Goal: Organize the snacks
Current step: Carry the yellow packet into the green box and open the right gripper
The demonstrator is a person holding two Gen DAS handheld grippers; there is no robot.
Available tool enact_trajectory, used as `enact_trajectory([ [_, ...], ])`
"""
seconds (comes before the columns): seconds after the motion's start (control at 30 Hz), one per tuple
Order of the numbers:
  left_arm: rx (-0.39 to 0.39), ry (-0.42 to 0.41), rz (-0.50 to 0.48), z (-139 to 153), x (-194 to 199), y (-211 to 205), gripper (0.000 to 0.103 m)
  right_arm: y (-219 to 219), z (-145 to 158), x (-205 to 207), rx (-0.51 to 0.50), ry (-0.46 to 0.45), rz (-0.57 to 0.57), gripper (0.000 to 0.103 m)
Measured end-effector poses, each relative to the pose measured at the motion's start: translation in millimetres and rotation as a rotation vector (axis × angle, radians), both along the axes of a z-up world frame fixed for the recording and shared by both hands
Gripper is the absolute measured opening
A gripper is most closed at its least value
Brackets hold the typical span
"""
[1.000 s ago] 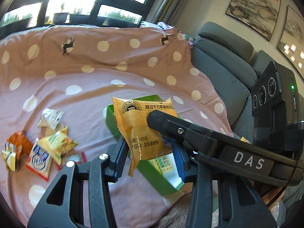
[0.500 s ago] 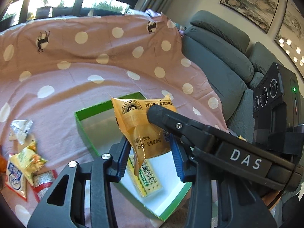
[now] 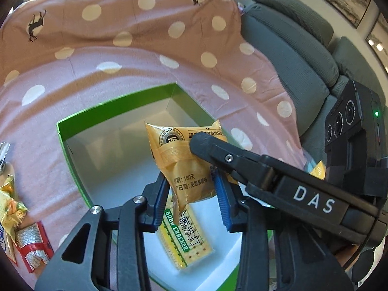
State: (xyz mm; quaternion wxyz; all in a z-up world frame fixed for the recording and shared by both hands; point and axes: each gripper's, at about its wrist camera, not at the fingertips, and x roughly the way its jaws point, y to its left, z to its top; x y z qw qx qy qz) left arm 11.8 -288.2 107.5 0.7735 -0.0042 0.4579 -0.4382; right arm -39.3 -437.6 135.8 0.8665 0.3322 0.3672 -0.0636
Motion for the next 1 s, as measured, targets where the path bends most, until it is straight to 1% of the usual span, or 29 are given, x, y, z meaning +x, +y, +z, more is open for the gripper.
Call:
enact_trajectory([
  [0.23, 0.029, 0.054, 0.000, -19, 8, -9, 0.035, -11, -20, 2, 0.031, 0.052, -0.032, 0.048],
  [0.6, 0.073, 0.089, 0.012, -34, 13, -18, 0.034, -16, -35, 6, 0.053, 0.104, -0.049, 0.047],
  [0.73, 0.108, 0.084, 0.020, -40, 13, -21, 0.031, -17, -40, 7, 0.043, 0.135, -0.063, 0.041],
  [0.8, 0.122, 0.067, 0.020, -41, 11, -22, 0.029, -17, -42, 7, 0.036, 0.144, -0.067, 0.037],
  [0.9, 0.124, 0.065, 0.027, -42, 12, -20, 0.028, -17, -43, 8, 0.013, 0.165, -0.079, 0.031],
  [0.93, 0.123, 0.065, 0.029, -41, 11, -19, 0.027, -16, -42, 8, 0.005, 0.168, -0.081, 0.027],
  [0.97, 0.110, 0.070, 0.027, -39, 12, -16, 0.026, -17, -41, 7, -0.001, 0.165, -0.084, 0.021],
  [1.0, 0.104, 0.074, 0.027, -38, 12, -15, 0.024, -16, -40, 7, -0.002, 0.160, -0.082, 0.019],
])
